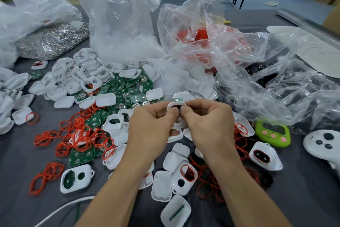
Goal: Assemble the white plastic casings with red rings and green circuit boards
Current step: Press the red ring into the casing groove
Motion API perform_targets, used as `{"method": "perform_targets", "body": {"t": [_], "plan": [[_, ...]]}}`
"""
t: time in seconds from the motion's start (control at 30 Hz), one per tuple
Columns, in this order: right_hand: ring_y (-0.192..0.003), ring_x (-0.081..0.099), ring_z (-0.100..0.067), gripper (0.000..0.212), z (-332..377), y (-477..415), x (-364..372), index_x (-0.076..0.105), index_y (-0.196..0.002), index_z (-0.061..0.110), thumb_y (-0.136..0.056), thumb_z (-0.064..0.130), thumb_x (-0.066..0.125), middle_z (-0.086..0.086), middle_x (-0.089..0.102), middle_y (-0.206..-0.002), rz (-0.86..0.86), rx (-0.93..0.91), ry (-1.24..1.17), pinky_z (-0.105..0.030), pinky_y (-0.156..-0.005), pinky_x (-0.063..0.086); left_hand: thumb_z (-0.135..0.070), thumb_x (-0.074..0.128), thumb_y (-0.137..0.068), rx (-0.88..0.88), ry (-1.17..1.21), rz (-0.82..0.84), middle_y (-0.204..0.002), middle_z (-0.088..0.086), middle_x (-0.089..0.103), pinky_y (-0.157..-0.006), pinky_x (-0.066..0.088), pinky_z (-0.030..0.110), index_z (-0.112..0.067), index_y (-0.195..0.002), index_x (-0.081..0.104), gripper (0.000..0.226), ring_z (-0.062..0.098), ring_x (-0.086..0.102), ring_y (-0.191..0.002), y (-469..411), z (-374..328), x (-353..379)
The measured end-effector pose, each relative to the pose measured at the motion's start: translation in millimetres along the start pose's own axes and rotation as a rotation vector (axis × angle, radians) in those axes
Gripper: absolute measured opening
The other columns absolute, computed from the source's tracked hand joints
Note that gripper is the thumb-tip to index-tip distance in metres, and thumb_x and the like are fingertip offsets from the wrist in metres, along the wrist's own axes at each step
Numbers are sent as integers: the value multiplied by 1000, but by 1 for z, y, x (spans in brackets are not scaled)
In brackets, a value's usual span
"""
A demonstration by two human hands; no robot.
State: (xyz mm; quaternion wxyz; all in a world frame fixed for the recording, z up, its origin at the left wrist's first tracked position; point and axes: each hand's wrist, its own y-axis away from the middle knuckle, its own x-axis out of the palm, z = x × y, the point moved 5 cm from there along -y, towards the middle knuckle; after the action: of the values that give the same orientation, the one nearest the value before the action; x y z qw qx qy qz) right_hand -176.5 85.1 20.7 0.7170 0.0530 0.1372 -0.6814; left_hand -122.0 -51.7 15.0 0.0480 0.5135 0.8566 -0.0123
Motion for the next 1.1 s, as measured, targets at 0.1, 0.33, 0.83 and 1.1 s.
{"method": "perform_targets", "body": {"t": [0.1,0.33,0.83,1.1], "plan": [[-59,71,-3,12,0,1,2,79,-74,27,-82,19,82,14,73,-63,17,-17,40,-22,-58,58,-9,68,-95,47,-65,-18,-59,-3,72,-67,65,46,-44,-81,81,39,8,66,-54,-3,-2,-1],[-51,68,-2,7,-3,1,5,81,-77,22,-82,17,83,13,72,-60,34,-1,53,-12,-49,49,-9,65,-94,87,-133,-28,-62,-4,73,-60,63,35,-45,-78,80,42,10,67,-55,-3,0,-4],[-98,71,-21,33,8,-93,-6,83,-96,23,-91,-1,62,-3,79,-105,173,-83,854,-25,-90,54,3,60,-98,-165,303,-174,-79,15,76,-48,56,23,-13,-82,75,28,19,74,-58,-12,6,-28],[-86,71,-22,15,14,-109,8,84,-91,29,-85,16,77,1,78,-89,354,-206,1108,-37,-84,62,1,61,-97,-177,339,-158,-81,9,78,-47,54,22,-8,-89,78,21,17,72,-57,-14,5,-30]]}}
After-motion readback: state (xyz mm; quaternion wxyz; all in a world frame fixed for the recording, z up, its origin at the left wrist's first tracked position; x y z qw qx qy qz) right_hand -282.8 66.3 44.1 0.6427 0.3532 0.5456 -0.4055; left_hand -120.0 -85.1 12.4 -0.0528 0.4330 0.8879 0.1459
